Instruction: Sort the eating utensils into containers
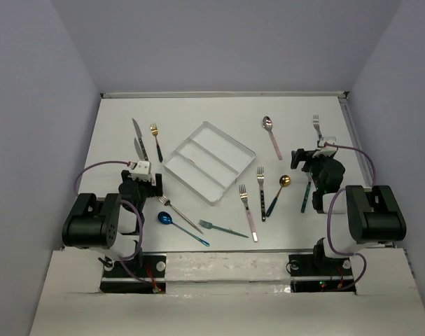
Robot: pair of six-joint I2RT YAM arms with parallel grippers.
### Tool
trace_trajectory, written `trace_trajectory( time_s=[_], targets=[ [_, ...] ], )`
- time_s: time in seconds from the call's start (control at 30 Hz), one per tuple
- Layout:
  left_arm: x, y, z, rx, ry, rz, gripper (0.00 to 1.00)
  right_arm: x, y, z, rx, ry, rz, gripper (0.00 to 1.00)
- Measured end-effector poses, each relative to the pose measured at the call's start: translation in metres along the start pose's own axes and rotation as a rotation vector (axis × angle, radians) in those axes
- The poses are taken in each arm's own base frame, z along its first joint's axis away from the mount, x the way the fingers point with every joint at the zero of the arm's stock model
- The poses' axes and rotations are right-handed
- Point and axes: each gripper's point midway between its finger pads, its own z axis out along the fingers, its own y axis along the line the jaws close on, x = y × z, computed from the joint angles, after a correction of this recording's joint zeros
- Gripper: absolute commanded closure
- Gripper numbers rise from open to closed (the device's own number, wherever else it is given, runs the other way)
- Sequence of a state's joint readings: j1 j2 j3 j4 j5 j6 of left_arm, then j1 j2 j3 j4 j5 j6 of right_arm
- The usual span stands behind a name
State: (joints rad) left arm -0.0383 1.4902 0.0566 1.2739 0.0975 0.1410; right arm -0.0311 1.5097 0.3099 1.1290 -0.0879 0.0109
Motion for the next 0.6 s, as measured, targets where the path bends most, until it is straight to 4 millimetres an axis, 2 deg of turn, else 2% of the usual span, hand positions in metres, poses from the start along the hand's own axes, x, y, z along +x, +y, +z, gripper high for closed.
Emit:
trace_trajectory(
  time_s=[0.2, 0.3, 0.33, 0.37, 0.4, 0.43, 0.47, 0.53, 0.6],
  targets=[
    [0.000, 0.000, 0.000, 0.001, -0.002, 0.002, 0.01, 0.002, 0.000, 0.000, -0.002, 0.050, -0.002, 0.03],
    [-0.004, 0.001, -0.001, -0.001, -0.013, 0.000, 0.01, -0.032, 0.003, 0.004, -0.009, 0.042, 0.012, 0.07],
    [-0.010, 0.001, -0.001, -0.001, -0.031, 0.000, 0.01, -0.049, 0.006, 0.007, -0.020, 0.029, 0.018, 0.09],
    [-0.022, 0.006, -0.003, -0.016, -0.066, -0.007, 0.01, -0.077, 0.009, 0.012, -0.034, 0.022, 0.033, 0.15],
    [-0.037, 0.011, -0.007, -0.024, -0.115, -0.018, 0.01, -0.093, 0.011, 0.015, -0.039, 0.012, 0.038, 0.17],
    [-0.067, 0.023, -0.011, -0.050, -0.209, -0.027, 0.01, -0.107, 0.012, 0.018, -0.040, 0.004, 0.046, 0.18],
    [-0.096, 0.036, -0.013, -0.081, -0.287, -0.028, 0.01, -0.129, 0.013, 0.025, -0.038, 0.025, 0.067, 0.18],
    [-0.170, 0.068, -0.008, -0.147, -0.406, -0.019, 0.01, -0.151, 0.013, 0.034, -0.033, 0.043, 0.089, 0.18],
    [-0.234, 0.087, 0.000, -0.166, -0.443, -0.004, 0.01, -0.173, 0.010, 0.049, -0.013, 0.089, 0.111, 0.18]
  ],
)
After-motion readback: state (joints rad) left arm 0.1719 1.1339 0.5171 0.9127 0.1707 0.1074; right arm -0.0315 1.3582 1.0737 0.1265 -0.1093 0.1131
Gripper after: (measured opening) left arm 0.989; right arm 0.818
